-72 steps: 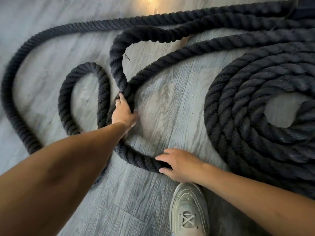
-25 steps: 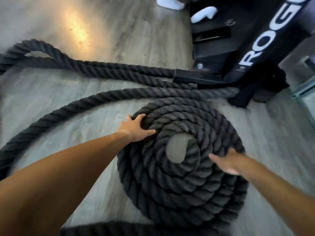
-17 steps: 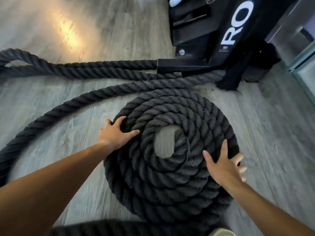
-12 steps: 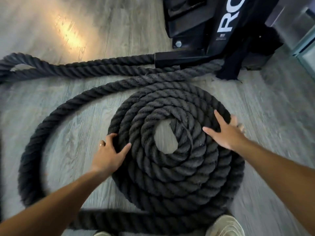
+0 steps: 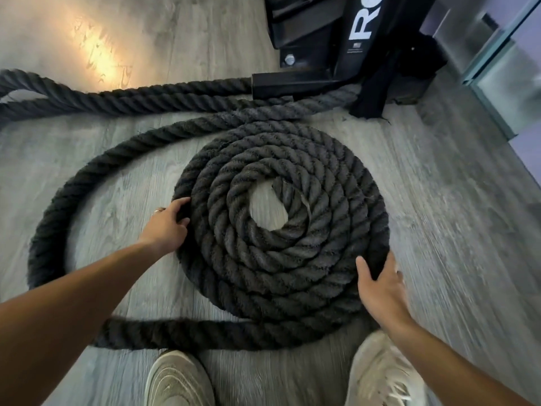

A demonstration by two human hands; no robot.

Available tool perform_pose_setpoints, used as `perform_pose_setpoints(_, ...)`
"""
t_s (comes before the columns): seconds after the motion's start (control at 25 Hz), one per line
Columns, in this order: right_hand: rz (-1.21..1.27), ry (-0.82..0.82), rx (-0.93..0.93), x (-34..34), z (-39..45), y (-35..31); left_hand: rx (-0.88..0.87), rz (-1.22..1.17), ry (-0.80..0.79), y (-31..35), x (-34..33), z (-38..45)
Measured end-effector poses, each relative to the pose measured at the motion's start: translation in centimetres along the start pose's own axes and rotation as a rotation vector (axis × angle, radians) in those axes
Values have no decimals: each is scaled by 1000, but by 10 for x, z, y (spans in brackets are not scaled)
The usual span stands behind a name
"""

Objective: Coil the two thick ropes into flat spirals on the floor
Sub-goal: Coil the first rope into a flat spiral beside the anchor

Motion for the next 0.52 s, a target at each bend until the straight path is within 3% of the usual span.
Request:
perform_pose_setpoints(0.16, 19, 20, 0, -3, 34, -5, 47, -80, 52, 8, 6, -18)
perform_pose_setpoints(0.28, -65, 34, 103, -4, 96, -28, 124, -111, 20, 3, 6, -64)
perform_pose_setpoints(0.4, -62, 72, 215, 11, 143, -68, 62, -38, -82, 4, -4, -102)
perform_pose_setpoints(0.52, -6, 161, 195, 22, 140, -80, 57, 66, -86, 10, -11, -85)
Point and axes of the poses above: each hand's wrist, its own z-axis towards the middle knuckle, its own x-axis out of the back of the hand, y = z × x, the point moved 3 cm from there along z, towards the middle knuckle, and after that the axes turned 15 degrees about y, right-handed, at the moved point
